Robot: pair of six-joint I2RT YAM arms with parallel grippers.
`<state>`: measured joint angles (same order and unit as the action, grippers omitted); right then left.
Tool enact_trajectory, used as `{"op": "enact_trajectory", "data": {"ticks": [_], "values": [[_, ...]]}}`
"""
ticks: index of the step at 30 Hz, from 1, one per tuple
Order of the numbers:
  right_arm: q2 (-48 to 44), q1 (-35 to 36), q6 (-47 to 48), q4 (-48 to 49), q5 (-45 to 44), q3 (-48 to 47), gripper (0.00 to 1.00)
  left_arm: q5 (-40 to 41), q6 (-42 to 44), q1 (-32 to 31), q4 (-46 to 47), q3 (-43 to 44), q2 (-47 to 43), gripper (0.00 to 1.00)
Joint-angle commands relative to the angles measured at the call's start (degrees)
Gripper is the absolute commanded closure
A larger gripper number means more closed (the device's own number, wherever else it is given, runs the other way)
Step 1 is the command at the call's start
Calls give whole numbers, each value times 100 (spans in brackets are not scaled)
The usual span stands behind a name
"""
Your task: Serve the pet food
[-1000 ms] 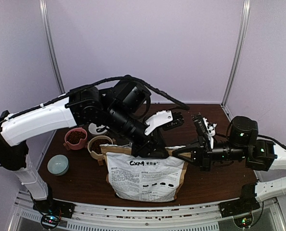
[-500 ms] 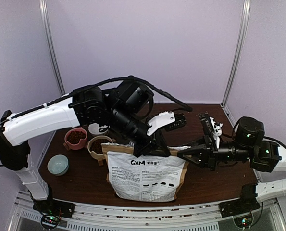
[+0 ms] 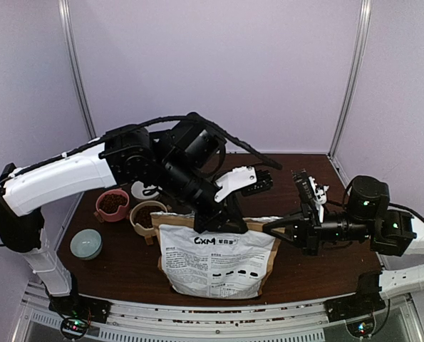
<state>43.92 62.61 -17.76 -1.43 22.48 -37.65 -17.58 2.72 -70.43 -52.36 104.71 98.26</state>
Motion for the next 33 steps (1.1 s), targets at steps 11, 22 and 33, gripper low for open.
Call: {"op": "enact_trajectory", "data": {"ticks": [11, 22, 33], "values": [[-299, -29, 19, -116, -279, 4, 100, 607, 141, 139, -459, -267, -628, 100], [-462, -28, -7, -201, -392, 30, 100, 762, 149, 161, -574, -530, -870, 100], [-574, -28, 9, -297, -541, 37, 100, 932, 191, 258, -591, -700, -1048, 100]]}}
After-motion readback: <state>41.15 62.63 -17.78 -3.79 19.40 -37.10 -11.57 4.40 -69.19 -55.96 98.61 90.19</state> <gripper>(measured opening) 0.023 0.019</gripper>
